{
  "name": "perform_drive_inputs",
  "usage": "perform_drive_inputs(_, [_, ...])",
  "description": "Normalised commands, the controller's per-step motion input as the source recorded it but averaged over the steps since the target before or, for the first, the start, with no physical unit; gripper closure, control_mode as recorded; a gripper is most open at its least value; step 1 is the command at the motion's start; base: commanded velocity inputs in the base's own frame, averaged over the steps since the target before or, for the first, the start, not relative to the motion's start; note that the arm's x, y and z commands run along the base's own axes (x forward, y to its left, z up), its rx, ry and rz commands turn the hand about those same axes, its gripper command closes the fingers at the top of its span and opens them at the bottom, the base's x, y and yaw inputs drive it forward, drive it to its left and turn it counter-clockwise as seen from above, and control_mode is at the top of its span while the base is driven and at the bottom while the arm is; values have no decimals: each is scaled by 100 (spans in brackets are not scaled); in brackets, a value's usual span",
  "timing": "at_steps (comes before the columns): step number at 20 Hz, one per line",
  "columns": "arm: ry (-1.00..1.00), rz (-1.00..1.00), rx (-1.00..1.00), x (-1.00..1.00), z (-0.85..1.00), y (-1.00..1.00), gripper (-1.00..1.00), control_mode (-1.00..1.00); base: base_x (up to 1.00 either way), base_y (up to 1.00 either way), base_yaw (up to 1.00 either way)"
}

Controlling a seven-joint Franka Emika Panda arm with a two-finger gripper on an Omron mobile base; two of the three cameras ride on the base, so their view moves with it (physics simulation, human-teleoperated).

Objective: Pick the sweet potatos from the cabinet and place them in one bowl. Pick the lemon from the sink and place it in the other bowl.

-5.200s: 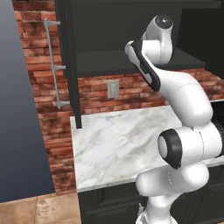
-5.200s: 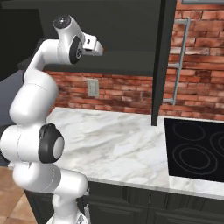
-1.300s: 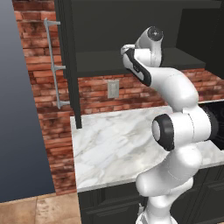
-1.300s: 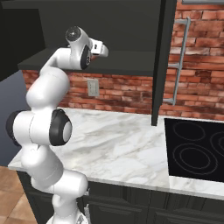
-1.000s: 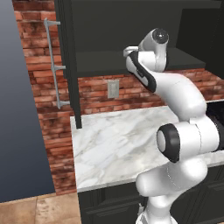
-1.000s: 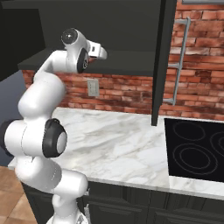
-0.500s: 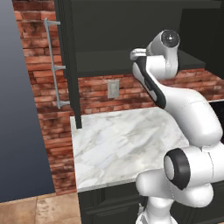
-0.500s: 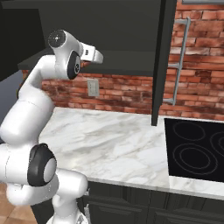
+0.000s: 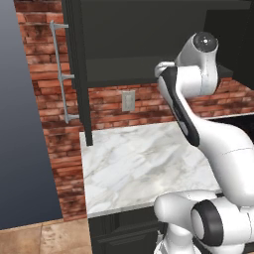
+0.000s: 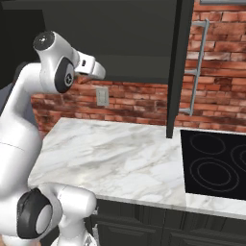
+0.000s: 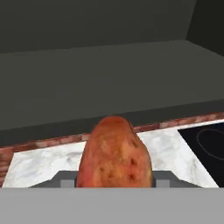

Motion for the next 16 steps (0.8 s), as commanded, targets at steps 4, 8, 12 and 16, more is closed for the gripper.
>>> perform_drive_inputs(4, [26,0,0,-74,7,0,100,-100,0,0,0])
perform_drive_inputs(8, [25,0,0,-77,0,0,100,-100,0,0,0])
perform_drive_inputs(12, [26,0,0,-70,-2,0,100,-100,0,0,0])
perform_drive_inputs(16, [16,3,0,-76,-22,0,100,-100,0,0,0])
